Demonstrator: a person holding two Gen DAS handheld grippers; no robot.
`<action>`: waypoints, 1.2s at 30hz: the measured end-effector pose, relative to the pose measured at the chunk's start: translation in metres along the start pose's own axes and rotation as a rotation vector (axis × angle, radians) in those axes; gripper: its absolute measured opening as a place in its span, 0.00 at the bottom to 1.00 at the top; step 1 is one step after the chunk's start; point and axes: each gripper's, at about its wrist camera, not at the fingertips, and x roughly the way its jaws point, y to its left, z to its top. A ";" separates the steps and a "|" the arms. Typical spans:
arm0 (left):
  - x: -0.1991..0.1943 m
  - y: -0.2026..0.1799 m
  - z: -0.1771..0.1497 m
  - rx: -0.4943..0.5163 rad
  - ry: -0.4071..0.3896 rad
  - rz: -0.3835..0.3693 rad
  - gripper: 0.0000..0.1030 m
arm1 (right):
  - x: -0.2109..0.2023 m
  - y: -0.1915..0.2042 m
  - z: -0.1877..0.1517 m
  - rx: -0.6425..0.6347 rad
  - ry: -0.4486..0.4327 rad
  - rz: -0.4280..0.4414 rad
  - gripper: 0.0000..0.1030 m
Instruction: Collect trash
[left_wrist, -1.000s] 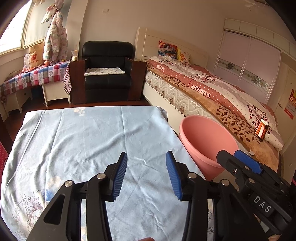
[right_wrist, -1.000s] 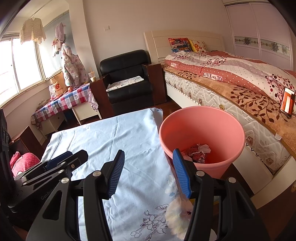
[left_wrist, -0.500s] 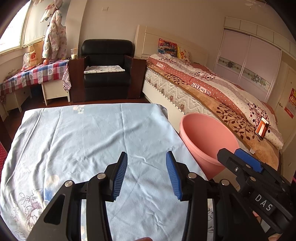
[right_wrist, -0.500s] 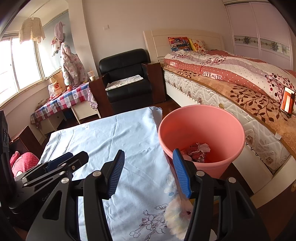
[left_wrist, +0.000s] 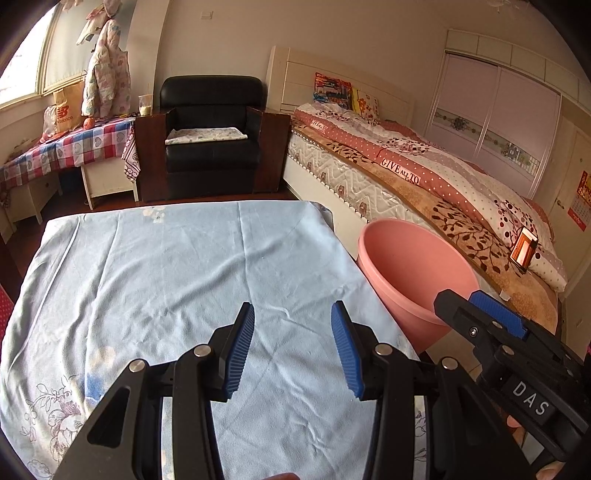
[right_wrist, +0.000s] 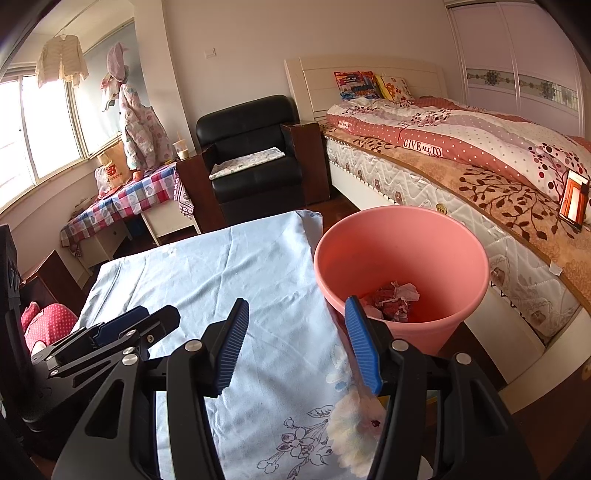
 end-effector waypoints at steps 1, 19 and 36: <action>0.000 0.000 0.000 0.000 0.000 0.000 0.42 | 0.000 0.000 0.000 0.000 -0.001 -0.001 0.53; 0.001 -0.002 0.000 0.000 0.002 0.001 0.42 | 0.000 0.000 0.001 -0.001 0.000 -0.001 0.53; 0.003 -0.004 -0.005 0.002 0.007 0.000 0.42 | -0.001 0.000 0.001 -0.001 0.003 -0.002 0.53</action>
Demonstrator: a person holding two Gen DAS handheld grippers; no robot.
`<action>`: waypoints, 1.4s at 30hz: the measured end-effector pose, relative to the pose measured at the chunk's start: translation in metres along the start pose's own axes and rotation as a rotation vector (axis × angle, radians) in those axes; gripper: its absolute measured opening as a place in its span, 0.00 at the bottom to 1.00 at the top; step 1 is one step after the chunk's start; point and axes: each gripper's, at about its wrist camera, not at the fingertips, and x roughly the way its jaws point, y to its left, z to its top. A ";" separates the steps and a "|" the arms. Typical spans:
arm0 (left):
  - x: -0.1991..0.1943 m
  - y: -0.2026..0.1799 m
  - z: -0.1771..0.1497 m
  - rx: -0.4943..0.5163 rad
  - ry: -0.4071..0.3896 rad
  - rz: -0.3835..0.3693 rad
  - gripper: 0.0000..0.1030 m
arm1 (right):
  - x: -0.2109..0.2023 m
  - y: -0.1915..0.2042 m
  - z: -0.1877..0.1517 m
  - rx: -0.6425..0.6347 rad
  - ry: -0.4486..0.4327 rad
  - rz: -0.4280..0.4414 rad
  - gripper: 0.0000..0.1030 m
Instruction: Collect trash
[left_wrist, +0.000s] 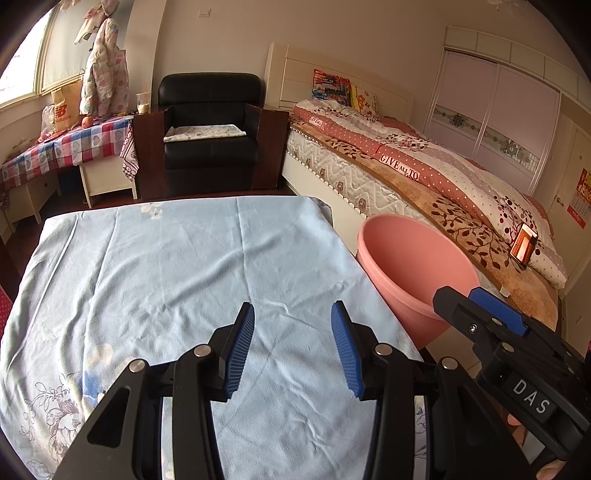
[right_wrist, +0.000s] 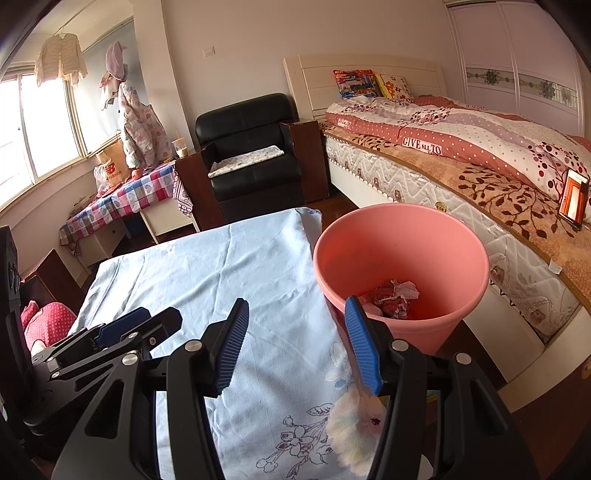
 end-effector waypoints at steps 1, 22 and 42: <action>0.000 0.000 -0.001 0.000 0.001 -0.001 0.42 | 0.000 0.000 0.000 0.000 -0.001 0.000 0.53; 0.001 0.000 -0.004 -0.002 0.004 -0.001 0.42 | 0.000 0.001 0.002 -0.001 0.004 -0.002 0.53; 0.001 0.004 -0.006 -0.008 0.010 -0.002 0.42 | -0.002 -0.004 -0.012 -0.009 0.018 -0.018 0.53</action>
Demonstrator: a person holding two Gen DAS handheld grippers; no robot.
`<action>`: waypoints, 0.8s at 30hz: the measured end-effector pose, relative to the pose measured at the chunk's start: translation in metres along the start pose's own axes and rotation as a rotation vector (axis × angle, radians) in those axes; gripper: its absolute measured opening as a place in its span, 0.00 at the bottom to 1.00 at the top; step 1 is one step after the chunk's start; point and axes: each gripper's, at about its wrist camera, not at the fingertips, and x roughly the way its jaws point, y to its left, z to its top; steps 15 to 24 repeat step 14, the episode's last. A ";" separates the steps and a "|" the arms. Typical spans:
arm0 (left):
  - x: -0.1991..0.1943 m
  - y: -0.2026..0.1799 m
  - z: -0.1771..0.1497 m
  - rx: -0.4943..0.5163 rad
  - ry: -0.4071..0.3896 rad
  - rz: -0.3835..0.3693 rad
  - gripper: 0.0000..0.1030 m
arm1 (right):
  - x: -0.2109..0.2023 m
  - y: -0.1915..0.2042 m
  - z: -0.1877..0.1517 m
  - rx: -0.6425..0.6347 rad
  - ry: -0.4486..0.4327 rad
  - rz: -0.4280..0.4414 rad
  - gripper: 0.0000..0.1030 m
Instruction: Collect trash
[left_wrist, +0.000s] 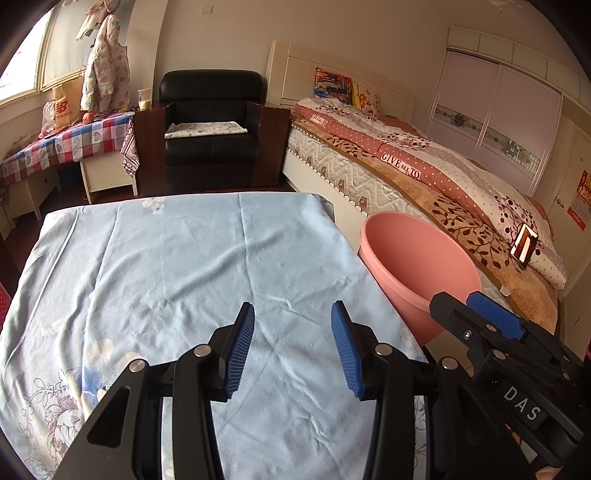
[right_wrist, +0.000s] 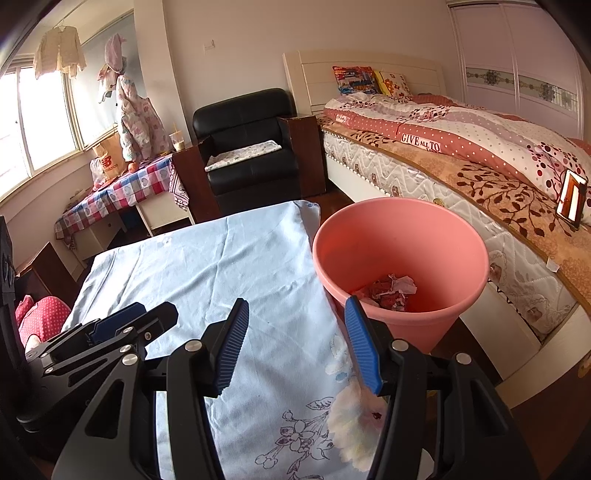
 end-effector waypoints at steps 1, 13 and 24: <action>0.000 0.000 -0.001 0.000 0.000 0.000 0.42 | 0.002 0.002 0.002 -0.001 0.001 0.000 0.53; 0.001 0.003 0.003 -0.015 0.019 0.005 0.42 | -0.001 -0.001 0.001 0.003 0.002 0.000 0.53; 0.001 0.004 0.002 -0.014 0.019 0.005 0.42 | -0.002 -0.003 0.000 0.003 0.003 0.000 0.53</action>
